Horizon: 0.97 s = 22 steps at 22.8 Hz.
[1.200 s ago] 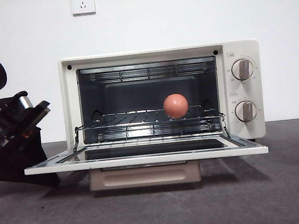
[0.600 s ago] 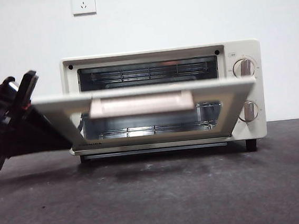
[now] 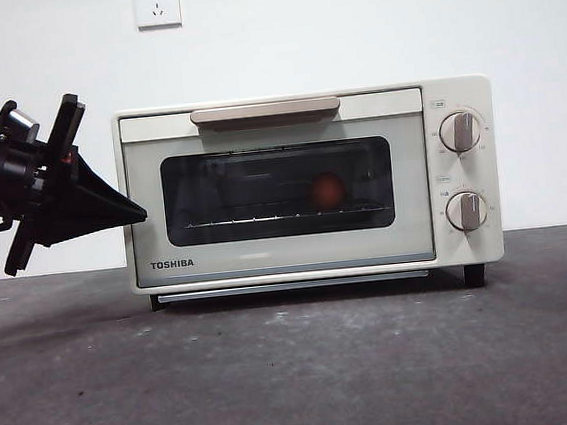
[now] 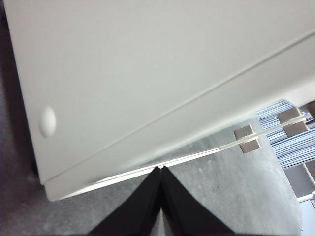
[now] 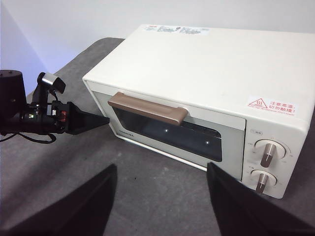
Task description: Eggoven
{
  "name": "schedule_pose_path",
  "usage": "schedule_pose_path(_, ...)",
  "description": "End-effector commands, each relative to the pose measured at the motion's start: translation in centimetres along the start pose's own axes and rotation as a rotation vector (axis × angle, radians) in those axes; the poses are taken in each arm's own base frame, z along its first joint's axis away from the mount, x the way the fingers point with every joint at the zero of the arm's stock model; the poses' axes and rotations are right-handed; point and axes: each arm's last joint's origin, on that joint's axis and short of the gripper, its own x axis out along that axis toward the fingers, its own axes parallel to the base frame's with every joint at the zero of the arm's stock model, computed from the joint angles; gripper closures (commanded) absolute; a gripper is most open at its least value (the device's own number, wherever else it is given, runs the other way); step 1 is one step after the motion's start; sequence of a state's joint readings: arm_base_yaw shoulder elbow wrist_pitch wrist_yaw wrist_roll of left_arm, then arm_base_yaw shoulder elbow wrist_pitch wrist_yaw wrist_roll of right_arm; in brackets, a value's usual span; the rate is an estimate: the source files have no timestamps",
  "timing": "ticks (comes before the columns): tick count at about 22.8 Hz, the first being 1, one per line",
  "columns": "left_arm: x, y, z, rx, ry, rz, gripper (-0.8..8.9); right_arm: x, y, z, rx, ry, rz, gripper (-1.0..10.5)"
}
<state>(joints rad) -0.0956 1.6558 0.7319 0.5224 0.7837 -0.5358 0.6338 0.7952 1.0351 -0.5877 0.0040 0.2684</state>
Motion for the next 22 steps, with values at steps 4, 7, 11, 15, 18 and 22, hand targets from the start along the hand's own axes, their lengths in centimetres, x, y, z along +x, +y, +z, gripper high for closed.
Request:
schedule_pose_path(4, -0.3, -0.9, 0.6, 0.016, -0.004, -0.004, 8.08, 0.0, 0.2, 0.3, -0.009, -0.007, 0.003, 6.5)
schedule_pose_path(7, -1.0, -2.4, 0.9, 0.062, -0.003, 0.007, 8.08, 0.0, 0.1, 0.1, -0.01, 0.011, -0.002, 6.5)
schedule_pose_path(11, -2.6, -5.1, 1.0, 0.132, -0.006, 0.061, 8.08, 0.1, 0.0, -0.2, -0.02, 0.041, -0.016, 6.5)
schedule_pose_path(15, -4.4, -8.4, 0.5, 0.216, 0.003, 0.111, 8.08, 0.1, -0.1, -0.5, -0.035, 0.072, -0.037, 6.5)
schedule_pose_path(18, -6.0, -11.0, -0.1, 0.275, 0.001, 0.138, 8.08, 0.2, -0.2, -0.6, -0.043, 0.09, -0.041, 6.6)
schedule_pose_path(22, -8.3, -14.1, -1.3, 0.327, -0.01, 0.14, 8.08, 0.3, -0.2, -1.0, -0.046, 0.115, -0.046, 6.6)
